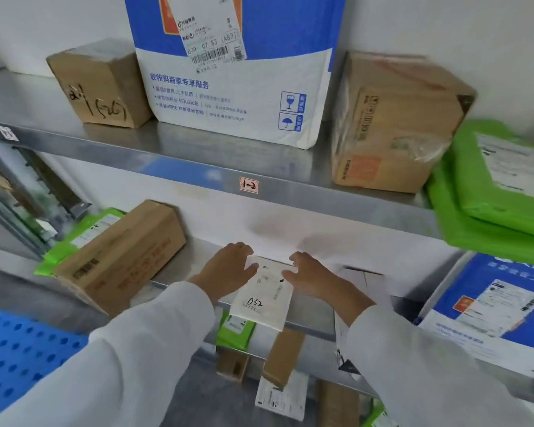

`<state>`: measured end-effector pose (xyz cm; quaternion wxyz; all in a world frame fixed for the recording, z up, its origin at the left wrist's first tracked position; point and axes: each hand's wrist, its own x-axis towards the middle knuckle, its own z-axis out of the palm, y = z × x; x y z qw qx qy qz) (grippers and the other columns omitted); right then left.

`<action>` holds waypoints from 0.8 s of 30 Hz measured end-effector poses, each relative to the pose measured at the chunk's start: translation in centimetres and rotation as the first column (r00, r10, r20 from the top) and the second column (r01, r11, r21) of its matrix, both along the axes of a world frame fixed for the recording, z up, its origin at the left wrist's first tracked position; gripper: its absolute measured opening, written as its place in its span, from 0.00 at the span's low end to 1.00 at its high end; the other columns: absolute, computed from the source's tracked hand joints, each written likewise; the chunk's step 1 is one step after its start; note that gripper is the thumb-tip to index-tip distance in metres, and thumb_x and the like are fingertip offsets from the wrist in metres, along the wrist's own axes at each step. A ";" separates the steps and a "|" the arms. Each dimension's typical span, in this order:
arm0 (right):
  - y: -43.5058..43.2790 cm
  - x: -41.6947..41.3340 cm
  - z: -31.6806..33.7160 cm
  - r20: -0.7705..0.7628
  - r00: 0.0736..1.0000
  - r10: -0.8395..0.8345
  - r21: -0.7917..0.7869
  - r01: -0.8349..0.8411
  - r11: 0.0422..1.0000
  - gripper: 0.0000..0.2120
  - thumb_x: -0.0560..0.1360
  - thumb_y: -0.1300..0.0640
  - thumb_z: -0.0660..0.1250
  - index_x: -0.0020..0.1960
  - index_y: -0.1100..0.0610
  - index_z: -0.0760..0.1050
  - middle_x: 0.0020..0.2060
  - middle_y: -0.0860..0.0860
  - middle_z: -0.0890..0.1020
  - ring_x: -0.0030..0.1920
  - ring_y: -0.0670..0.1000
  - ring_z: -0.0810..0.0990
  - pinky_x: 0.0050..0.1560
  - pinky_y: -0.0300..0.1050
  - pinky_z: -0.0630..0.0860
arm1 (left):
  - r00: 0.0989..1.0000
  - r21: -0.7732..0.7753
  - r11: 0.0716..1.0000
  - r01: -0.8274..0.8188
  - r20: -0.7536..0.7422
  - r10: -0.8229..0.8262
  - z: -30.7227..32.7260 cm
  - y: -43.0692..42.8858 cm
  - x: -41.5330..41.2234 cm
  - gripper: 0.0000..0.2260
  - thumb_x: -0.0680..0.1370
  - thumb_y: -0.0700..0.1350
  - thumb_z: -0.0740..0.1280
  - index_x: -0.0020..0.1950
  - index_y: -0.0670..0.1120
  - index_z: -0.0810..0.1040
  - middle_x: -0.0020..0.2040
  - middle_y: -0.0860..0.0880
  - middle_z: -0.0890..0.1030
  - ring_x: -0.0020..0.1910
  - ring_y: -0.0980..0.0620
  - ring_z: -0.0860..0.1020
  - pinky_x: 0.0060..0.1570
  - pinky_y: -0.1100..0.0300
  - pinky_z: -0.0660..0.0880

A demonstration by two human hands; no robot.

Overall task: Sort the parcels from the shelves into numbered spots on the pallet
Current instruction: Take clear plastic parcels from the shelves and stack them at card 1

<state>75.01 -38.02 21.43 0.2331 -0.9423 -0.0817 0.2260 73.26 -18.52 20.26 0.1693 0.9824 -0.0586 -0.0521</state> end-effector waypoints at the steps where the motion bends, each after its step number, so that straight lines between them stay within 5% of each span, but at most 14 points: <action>1: 0.4 0.4 -0.9 -0.009 1.000 -0.011 -0.023 0.010 1.000 0.24 0.79 0.51 0.60 0.71 0.62 0.64 0.68 0.57 0.69 0.65 0.55 0.72 0.64 0.47 0.70 | 1.000 0.007 1.000 0.016 -0.022 -0.016 -0.9 0.5 0.5 0.20 0.81 0.52 0.60 0.69 0.44 0.71 0.67 0.48 0.74 0.66 0.50 0.70 0.66 0.58 0.66; 10: 3.1 1.1 -6.8 -0.113 0.972 -0.204 -0.204 0.178 0.963 0.20 0.78 0.53 0.58 0.64 0.66 0.69 0.61 0.62 0.72 0.60 0.60 0.73 0.59 0.47 0.71 | 0.967 -0.028 0.999 -0.021 -0.255 0.013 -6.8 2.2 2.9 0.19 0.80 0.50 0.60 0.67 0.41 0.71 0.65 0.43 0.72 0.63 0.44 0.72 0.62 0.52 0.71; 13: 4.0 1.5 -8.2 -0.159 0.936 -0.313 -0.132 0.294 0.947 0.22 0.73 0.53 0.62 0.61 0.67 0.71 0.56 0.61 0.78 0.56 0.59 0.78 0.52 0.47 0.75 | 0.957 -0.028 0.999 -0.045 -0.286 0.035 -8.4 1.6 3.0 0.17 0.80 0.51 0.60 0.63 0.41 0.72 0.64 0.42 0.71 0.62 0.43 0.72 0.59 0.52 0.71; 18: 5.5 1.7 -9.2 -0.220 0.850 -0.479 -0.072 0.476 0.877 0.28 0.76 0.55 0.64 0.68 0.69 0.58 0.62 0.59 0.69 0.63 0.57 0.71 0.63 0.44 0.70 | 0.951 -0.166 0.969 -0.181 -0.280 0.130 -9.6 0.8 2.4 0.17 0.80 0.48 0.61 0.64 0.39 0.70 0.63 0.39 0.68 0.62 0.40 0.69 0.61 0.51 0.68; 24: 5.6 0.5 -9.7 -0.264 0.764 -0.589 0.069 0.624 0.778 0.22 0.75 0.62 0.65 0.66 0.66 0.62 0.64 0.61 0.67 0.52 0.56 0.76 0.46 0.43 0.75 | 0.917 -0.409 0.842 -0.353 -0.331 0.223 -9.9 1.0 1.6 0.10 0.80 0.38 0.58 0.53 0.37 0.79 0.48 0.41 0.78 0.46 0.44 0.78 0.44 0.56 0.76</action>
